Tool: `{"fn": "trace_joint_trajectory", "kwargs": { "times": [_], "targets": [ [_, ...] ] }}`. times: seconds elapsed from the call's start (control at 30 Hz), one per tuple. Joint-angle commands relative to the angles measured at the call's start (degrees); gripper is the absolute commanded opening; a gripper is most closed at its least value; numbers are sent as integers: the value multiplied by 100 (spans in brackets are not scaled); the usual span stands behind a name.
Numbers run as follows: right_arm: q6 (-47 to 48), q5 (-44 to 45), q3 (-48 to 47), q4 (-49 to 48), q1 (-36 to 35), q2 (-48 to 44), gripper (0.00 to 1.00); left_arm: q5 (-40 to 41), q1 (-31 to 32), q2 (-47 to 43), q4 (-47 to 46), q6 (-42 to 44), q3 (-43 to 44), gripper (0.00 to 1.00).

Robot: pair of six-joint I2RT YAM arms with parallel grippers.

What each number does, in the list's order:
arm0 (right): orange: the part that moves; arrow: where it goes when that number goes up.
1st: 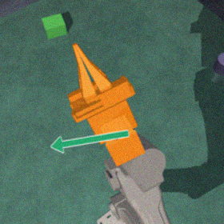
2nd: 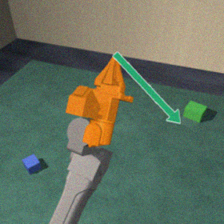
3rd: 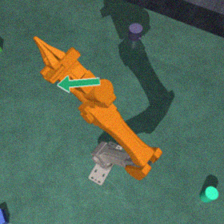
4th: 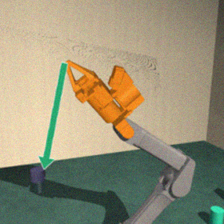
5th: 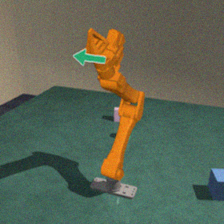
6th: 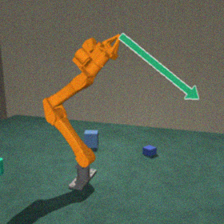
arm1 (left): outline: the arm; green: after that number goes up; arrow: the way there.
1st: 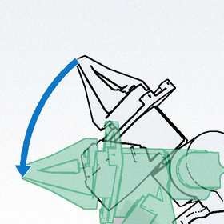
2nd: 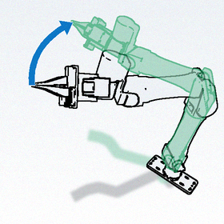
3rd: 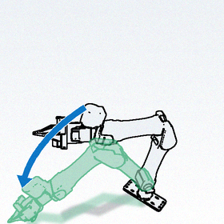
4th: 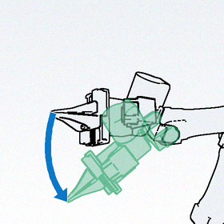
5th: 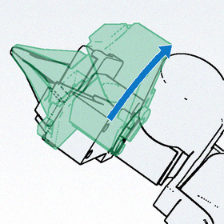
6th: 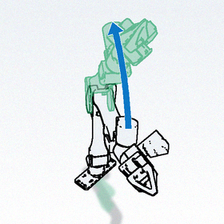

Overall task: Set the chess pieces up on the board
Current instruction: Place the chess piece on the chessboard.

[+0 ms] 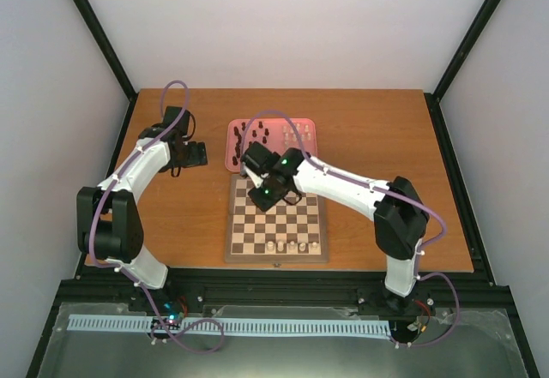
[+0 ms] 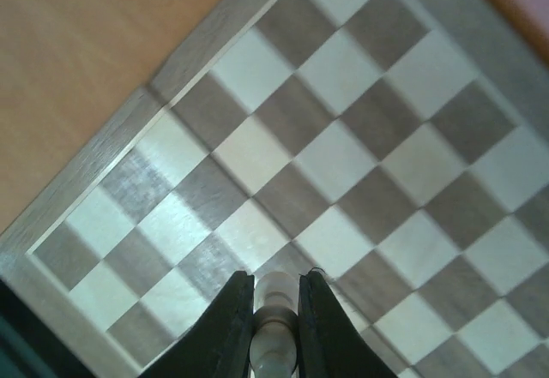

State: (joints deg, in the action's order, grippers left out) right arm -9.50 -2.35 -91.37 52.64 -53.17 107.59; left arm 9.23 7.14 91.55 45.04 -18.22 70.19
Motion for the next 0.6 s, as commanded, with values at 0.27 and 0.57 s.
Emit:
{"fn": "trace_joint_trajectory", "kwargs": {
  "times": [0.27, 0.57],
  "targets": [
    [-83, -132, 641, -390, -1090, -443, 13, 190, 20, -205, 28, 62, 177, 100],
    [-122, -241, 962, -493, -1310, -535, 13, 182, 17, -339, -44, 46, -11, 100]
  ]
}}
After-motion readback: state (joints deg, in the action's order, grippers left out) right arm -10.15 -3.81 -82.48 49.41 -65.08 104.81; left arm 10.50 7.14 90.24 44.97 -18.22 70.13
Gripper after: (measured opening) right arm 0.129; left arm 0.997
